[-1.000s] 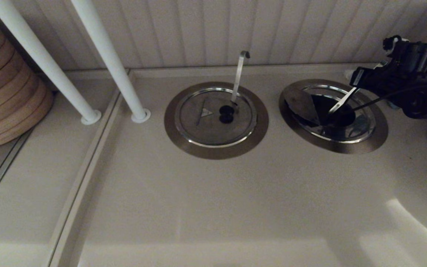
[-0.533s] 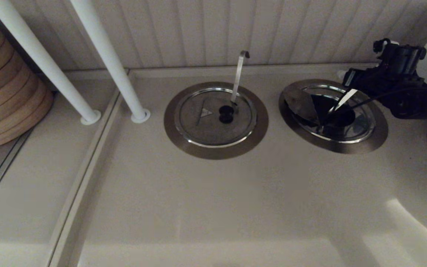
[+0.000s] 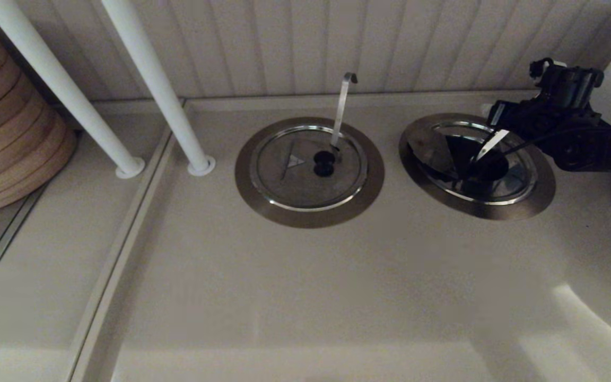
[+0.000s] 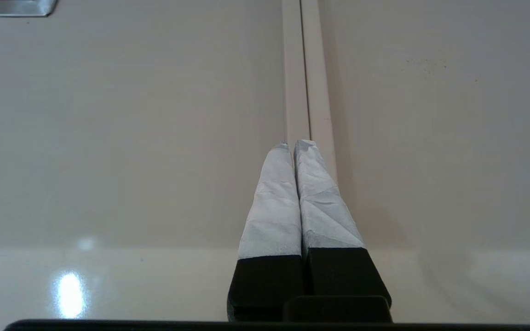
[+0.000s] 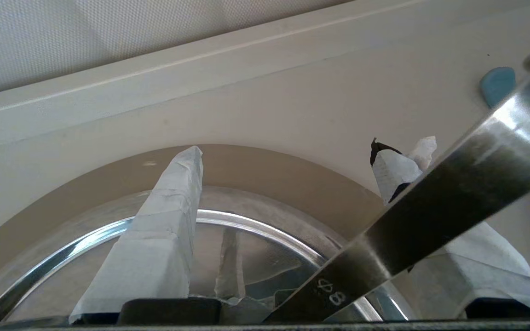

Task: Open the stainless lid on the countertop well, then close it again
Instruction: Stir with a spoon

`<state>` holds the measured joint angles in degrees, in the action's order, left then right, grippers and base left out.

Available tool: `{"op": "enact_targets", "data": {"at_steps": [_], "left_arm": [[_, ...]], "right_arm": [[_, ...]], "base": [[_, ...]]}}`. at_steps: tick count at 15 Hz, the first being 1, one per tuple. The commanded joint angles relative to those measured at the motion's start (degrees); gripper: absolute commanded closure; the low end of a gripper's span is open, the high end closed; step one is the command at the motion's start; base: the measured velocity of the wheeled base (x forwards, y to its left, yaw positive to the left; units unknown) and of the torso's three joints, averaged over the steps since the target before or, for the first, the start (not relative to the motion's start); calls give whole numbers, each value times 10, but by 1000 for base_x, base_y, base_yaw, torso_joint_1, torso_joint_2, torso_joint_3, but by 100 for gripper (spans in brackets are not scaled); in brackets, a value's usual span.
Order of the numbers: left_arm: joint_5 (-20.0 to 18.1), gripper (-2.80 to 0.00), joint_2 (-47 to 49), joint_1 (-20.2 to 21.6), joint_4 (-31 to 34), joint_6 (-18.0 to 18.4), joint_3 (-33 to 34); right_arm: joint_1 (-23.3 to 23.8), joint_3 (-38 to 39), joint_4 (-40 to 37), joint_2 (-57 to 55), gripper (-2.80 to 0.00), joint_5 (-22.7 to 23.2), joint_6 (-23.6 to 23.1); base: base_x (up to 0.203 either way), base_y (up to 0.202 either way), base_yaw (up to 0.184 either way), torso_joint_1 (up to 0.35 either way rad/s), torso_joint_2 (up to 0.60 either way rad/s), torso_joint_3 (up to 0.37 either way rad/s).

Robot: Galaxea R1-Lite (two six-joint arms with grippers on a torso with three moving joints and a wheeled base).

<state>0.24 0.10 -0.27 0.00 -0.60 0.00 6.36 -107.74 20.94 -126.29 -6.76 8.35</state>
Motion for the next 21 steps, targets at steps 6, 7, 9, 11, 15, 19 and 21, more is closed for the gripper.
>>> {"op": "enact_targets", "data": {"at_steps": [6,7,9,11,15,19,21], "left_arm": [[0,0,0,0,-1,0,0],[0,0,0,0,0,0,0],[0,0,0,1,0,0,0],[0,0,0,0,0,0,0],[0,0,0,0,0,0,0],[0,0,0,0,-1,0,0],[0,0,0,0,0,0,0]], "right_arm": [[-2,11,3,17,-280,-13,0],[-2,11,3,18,-280,-13,0],[-4,13,5,16,-280,-14,0],[-5,14,5,12,0,-14,-1],[-5,15,7,17,0,-14,0],[-9,18,6,20,0,-14,0],[-15,31,7,35,0,-15,0]], "base": [[0,0,0,0,0,0],[0,0,0,0,0,0],[0,0,0,0,0,0],[0,0,0,0,0,0],[0,0,0,0,0,0],[0,0,0,0,0,0],[0,0,0,0,0,0]]}}
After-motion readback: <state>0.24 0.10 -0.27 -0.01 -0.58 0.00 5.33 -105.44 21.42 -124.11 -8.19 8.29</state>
